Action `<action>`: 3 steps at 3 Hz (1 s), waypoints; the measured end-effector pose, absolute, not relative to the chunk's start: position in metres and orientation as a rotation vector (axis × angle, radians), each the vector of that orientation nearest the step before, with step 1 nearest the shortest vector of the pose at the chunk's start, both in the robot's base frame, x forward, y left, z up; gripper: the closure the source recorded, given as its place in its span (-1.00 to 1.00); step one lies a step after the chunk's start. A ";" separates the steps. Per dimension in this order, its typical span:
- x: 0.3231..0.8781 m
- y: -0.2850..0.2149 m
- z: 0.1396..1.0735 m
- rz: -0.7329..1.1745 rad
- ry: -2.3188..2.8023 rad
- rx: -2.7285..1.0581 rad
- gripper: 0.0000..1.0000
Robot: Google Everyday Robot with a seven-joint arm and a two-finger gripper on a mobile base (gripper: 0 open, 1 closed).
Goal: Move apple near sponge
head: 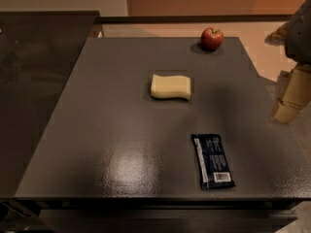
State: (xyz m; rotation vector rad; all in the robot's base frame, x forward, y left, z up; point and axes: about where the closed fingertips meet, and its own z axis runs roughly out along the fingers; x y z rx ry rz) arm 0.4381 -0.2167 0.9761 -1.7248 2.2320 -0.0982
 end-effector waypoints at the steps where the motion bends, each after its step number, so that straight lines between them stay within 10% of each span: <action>1: 0.438 -0.217 0.976 -0.099 2.231 -1.724 -1.00; 3: 0.479 -0.218 0.965 -0.013 2.197 -1.638 -1.00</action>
Offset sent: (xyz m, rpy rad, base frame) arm 0.0325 -0.0072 -0.0113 0.0930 -0.0021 -0.0225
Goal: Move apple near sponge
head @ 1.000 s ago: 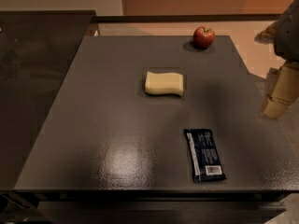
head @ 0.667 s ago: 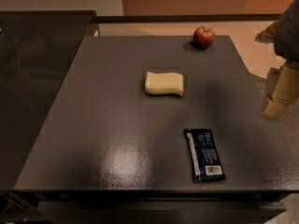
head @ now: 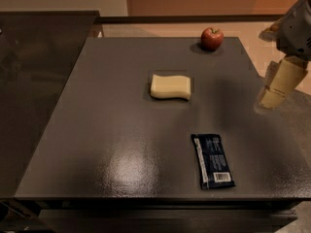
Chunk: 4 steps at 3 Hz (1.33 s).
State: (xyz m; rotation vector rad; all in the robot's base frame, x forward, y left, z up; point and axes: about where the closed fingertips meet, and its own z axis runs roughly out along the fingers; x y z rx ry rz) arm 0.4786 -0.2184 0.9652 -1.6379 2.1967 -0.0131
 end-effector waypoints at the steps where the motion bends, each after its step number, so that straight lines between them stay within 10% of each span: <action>1: 0.508 -0.214 0.954 0.030 2.168 -1.585 -1.00; 4: 0.599 -0.214 0.919 0.205 2.097 -1.311 -1.00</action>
Offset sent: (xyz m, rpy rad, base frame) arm 0.1015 0.0091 -0.0353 0.2255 -0.0936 -0.0724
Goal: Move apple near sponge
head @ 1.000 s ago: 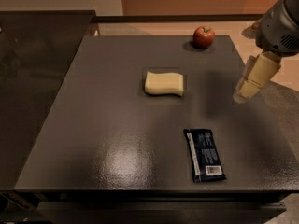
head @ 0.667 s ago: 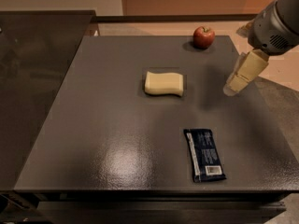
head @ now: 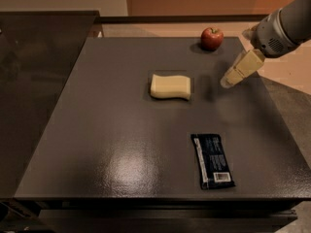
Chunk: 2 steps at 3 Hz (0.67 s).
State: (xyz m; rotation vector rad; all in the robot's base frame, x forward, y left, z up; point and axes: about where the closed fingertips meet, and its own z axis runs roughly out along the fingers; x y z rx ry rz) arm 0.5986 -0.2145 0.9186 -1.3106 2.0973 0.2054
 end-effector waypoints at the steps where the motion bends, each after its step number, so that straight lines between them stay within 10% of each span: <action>1: 0.627 -0.220 0.905 0.279 2.081 -1.223 -1.00; 2: 0.652 -0.221 0.893 0.326 2.050 -1.171 -1.00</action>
Offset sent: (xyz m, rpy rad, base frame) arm 0.0837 -0.0144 -0.0352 0.2290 -0.0459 -0.0666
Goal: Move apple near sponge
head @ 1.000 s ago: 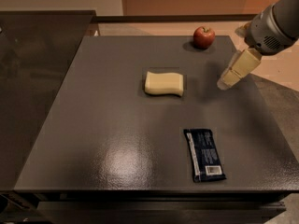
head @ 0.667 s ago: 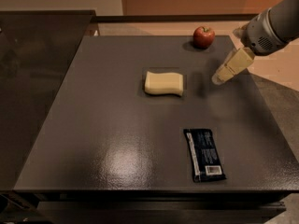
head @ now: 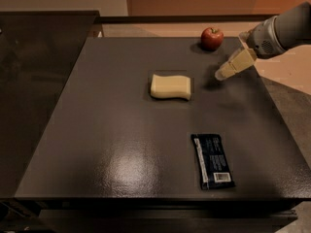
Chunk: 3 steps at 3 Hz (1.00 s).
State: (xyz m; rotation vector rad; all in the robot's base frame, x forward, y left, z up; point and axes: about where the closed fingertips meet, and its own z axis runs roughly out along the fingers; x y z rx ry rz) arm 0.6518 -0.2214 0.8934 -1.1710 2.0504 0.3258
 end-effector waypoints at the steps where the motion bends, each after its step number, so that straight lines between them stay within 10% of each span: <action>1: 0.676 -0.220 0.882 0.351 2.028 -1.131 -1.00; 3: 0.721 -0.222 0.866 0.366 2.027 -1.052 -1.00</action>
Offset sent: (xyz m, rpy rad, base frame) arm 0.0737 -0.0077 -0.0261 0.0965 -0.0330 -0.0780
